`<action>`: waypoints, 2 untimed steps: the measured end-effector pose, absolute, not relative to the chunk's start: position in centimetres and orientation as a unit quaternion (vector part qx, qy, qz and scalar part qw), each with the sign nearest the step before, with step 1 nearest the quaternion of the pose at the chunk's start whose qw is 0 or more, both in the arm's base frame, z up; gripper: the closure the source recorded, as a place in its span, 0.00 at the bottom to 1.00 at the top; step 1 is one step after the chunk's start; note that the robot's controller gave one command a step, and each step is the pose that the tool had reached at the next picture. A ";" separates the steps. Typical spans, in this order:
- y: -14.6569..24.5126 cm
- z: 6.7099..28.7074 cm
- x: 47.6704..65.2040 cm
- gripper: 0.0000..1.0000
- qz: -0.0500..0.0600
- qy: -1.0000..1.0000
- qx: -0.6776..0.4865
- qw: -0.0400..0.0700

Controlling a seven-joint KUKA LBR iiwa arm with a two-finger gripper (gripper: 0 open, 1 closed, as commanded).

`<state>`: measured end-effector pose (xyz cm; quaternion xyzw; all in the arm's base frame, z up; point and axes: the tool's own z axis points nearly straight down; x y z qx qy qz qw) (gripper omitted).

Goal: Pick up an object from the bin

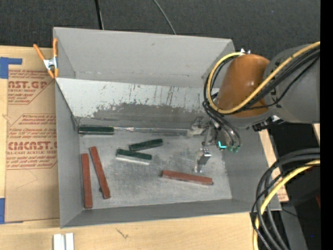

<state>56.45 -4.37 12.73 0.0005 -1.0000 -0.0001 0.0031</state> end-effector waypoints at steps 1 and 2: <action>-4.4 13.1 56.6 0.00 0.000 -1.000 0.001 0.000; -1.8 7.6 52.3 1.00 0.001 -1.000 0.024 -0.010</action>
Offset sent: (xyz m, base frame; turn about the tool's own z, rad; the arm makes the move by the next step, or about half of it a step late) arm -0.0471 0.0252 -0.0573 -0.0480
